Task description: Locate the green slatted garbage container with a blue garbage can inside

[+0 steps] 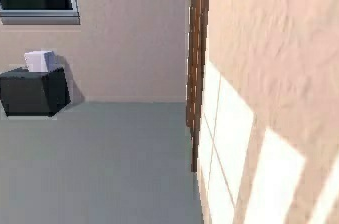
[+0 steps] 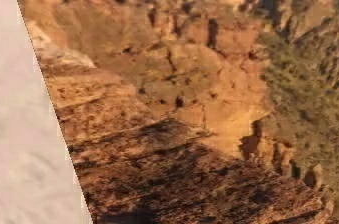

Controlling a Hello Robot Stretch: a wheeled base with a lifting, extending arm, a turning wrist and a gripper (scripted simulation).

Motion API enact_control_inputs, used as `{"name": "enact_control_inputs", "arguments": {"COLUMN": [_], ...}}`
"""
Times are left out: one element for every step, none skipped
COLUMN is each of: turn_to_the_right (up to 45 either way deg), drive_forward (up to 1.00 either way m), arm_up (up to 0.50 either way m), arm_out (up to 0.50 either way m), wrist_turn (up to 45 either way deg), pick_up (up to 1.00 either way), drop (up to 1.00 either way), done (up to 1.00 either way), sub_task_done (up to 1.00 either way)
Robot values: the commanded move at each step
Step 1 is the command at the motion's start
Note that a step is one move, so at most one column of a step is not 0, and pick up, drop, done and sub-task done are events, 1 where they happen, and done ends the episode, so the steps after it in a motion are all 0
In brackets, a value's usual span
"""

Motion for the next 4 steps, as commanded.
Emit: {"name": "enact_control_inputs", "arguments": {"turn_to_the_right": [0.0, 0.0, 45.0, 24.0], "drive_forward": [1.0, 0.8, 0.0, 0.0], "arm_up": [0.0, 0.0, 0.0, 0.0], "arm_out": [0.0, 0.0, 0.0, 0.0], "wrist_turn": [0.0, 0.0, 0.0, 0.0], "pick_up": [0.0, 0.0, 0.0, 0.0], "drop": [0.0, 0.0, 0.0, 0.0], "done": [0.0, 0.0, 0.0, 0.0], "sub_task_done": [0.0, 0.0, 0.0, 0.0]}}
